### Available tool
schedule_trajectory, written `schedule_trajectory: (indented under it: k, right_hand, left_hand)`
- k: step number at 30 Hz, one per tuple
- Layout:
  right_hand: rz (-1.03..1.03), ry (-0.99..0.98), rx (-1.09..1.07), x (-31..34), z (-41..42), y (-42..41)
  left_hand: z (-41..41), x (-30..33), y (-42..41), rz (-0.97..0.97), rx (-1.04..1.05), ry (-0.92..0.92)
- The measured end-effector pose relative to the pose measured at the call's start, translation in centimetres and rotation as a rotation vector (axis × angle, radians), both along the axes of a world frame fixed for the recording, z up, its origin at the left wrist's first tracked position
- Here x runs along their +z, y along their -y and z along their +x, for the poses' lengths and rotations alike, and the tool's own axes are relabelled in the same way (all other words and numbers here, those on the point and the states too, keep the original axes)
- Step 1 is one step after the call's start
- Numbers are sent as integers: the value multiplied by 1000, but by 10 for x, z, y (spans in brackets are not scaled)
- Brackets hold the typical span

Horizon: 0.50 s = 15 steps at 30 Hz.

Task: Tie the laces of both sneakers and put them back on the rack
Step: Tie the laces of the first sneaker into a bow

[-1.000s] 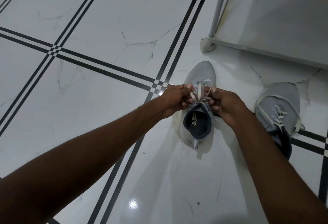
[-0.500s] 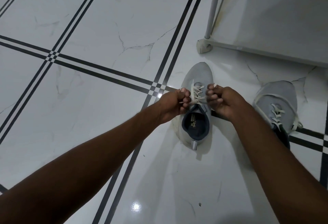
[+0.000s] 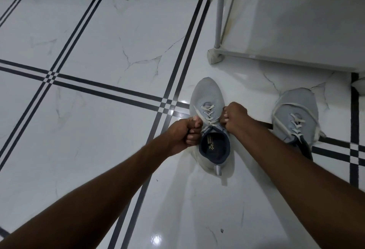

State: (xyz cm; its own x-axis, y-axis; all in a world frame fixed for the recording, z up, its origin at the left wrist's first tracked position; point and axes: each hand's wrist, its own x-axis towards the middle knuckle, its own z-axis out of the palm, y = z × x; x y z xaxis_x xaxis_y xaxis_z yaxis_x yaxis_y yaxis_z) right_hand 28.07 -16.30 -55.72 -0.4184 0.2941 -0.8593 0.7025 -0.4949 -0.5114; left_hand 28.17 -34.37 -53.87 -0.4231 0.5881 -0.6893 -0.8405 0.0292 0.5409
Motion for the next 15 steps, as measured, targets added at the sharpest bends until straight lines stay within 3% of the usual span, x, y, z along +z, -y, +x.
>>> schedule_trajectory:
  k: [2,4,6,9,12,15]
  right_hand:
    - [58,4,-9,5,0,6]
    - [406,-25,142,-2,-1,15]
    - [617,-108,296,1,2,25]
    - [535,-185,455,24,4,17]
    - [643,-213,808,46,-2,-9]
    - [931,-314,1207,62,1,-22]
  left_hand:
    - [1,-1,3,-9,-4,15]
    - [0,-3,10,-83,-27,-11]
    - [-7,1,11,-192,-44,-81]
    - [-23,23,6,-510,39,-229]
    - [-39,38,6,-934,-100,-728]
    - [-37,49,-8,-891,-423,-1196]
